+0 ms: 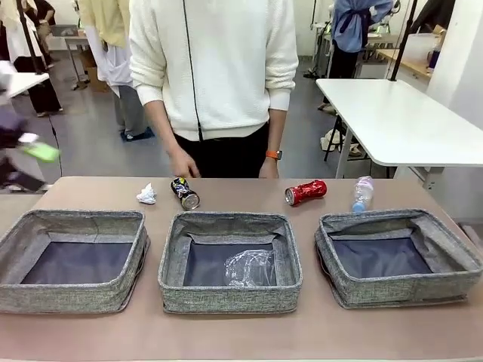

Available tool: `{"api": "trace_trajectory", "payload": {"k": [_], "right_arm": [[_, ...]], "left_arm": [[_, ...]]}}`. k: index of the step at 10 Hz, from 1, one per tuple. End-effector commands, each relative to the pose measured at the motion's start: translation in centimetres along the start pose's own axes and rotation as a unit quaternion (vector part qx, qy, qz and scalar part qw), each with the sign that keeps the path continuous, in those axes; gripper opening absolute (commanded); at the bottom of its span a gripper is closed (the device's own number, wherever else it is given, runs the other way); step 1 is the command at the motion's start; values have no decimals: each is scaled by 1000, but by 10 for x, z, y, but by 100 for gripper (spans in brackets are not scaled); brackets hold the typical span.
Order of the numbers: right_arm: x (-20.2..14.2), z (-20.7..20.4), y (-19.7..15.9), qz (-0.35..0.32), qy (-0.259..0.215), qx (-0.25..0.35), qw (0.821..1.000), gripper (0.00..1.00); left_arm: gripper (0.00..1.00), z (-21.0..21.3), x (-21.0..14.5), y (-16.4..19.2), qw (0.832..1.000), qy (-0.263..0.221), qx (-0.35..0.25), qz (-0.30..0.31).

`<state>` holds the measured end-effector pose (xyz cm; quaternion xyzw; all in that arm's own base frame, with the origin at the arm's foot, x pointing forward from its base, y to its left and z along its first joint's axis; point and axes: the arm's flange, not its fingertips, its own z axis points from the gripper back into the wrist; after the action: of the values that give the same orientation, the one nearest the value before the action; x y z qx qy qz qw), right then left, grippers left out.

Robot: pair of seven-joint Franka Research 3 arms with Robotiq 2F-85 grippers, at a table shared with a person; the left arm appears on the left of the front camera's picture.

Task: Sort the waste into the appropriate baskets.
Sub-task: Place the picked waste into the Fabric basket indicated by the person, then pick up the waste item pointed out by the person.

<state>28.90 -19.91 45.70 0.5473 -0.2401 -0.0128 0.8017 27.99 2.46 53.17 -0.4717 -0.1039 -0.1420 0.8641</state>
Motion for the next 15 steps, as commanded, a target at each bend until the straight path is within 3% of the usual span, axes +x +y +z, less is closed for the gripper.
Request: {"api": "trace_trajectory", "payload": {"k": [1, 2, 3, 4, 5, 15], "right_arm": [[2, -1, 1, 13, -8, 9, 1000, 100], [2, -1, 1, 13, -8, 9, 1000, 100], [2, -1, 1, 13, -8, 9, 1000, 100], [2, -1, 1, 13, -8, 9, 1000, 100], [2, -1, 1, 13, -8, 9, 1000, 100], [2, -1, 1, 13, -8, 9, 1000, 100]], "left_arm": [[100, 26, -10, 59, 993, -70, -100, 1], [100, 40, -32, 89, 980, -123, -155, 0], [100, 42, -56, 123, 972, -144, -181, 50], [100, 35, -81, 155, 943, -175, -258, 120], [100, 63, -43, 94, 983, -129, -130, 26], [100, 63, -43, 94, 983, -129, -130, 26]]}}
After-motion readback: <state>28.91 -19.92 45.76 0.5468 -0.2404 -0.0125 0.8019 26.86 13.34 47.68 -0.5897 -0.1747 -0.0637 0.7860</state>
